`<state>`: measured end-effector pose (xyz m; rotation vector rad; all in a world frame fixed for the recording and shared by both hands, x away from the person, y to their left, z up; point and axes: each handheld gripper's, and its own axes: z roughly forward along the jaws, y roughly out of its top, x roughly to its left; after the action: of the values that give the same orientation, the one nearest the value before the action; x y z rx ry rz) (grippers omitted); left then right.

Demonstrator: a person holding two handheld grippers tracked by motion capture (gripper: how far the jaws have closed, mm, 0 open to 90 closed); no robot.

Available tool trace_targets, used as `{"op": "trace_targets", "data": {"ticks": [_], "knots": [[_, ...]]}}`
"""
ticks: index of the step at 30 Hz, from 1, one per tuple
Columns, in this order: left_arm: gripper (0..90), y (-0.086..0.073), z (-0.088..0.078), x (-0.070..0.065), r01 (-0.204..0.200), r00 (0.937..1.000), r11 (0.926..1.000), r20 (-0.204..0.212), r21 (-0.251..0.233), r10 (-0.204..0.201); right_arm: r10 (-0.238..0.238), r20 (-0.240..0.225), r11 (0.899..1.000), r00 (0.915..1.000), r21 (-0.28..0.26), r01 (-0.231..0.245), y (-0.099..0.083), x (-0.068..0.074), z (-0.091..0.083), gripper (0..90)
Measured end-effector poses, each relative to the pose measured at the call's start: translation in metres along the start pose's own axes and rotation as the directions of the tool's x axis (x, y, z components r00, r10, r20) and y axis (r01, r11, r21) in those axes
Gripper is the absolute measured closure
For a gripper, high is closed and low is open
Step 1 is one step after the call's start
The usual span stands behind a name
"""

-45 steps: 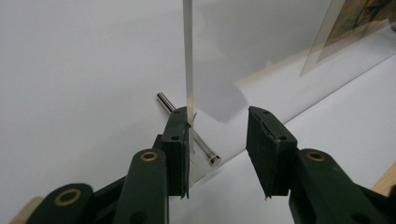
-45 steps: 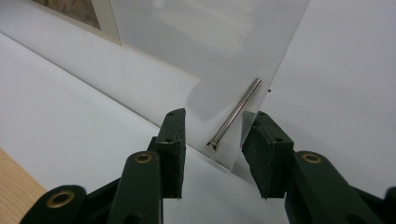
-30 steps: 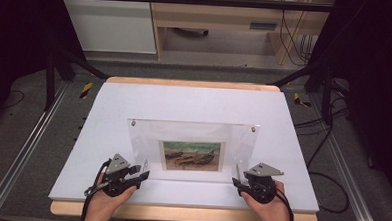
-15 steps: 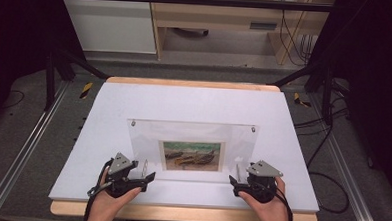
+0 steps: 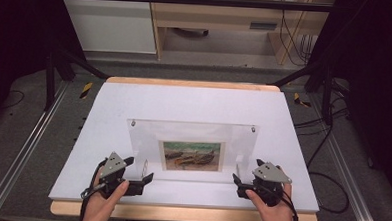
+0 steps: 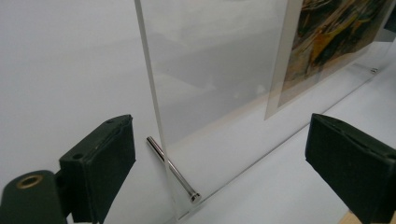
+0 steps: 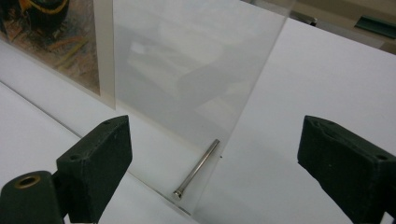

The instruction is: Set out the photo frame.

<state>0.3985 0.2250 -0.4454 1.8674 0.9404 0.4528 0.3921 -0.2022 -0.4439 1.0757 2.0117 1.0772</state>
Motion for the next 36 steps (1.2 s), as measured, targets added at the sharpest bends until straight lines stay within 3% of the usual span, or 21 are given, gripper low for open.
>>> {"op": "trace_targets", "data": {"ticks": [6,14,19,36], "knots": [[8.9,-0.004,-0.015,0.007,0.006,1.0,0.9999,0.005,-0.013,-0.006,0.011,0.025,1.0,0.9996,-0.026,-0.01,-0.006,-0.009,-0.015,12.7],[9.6,-0.009,-0.023,0.014,-0.059,0.9981,0.998,-0.022,-0.024,0.058,0.011,0.058,1.0,0.9982,-0.022,-0.01,-0.015,-0.013,-0.029,10.6],[9.9,-0.012,-0.029,0.019,-0.06,0.997,0.9976,-0.05,-0.034,0.059,0.004,0.093,1.0,0.9957,-0.021,-0.002,-0.019,-0.019,-0.033,10.7],[9.9,-0.017,-0.047,0.052,-0.014,0.9881,0.9975,-0.154,-0.069,0.004,0.026,0.152,1.0,0.9881,-0.004,-0.026,-0.033,-0.039,-0.039,11.9]]}}
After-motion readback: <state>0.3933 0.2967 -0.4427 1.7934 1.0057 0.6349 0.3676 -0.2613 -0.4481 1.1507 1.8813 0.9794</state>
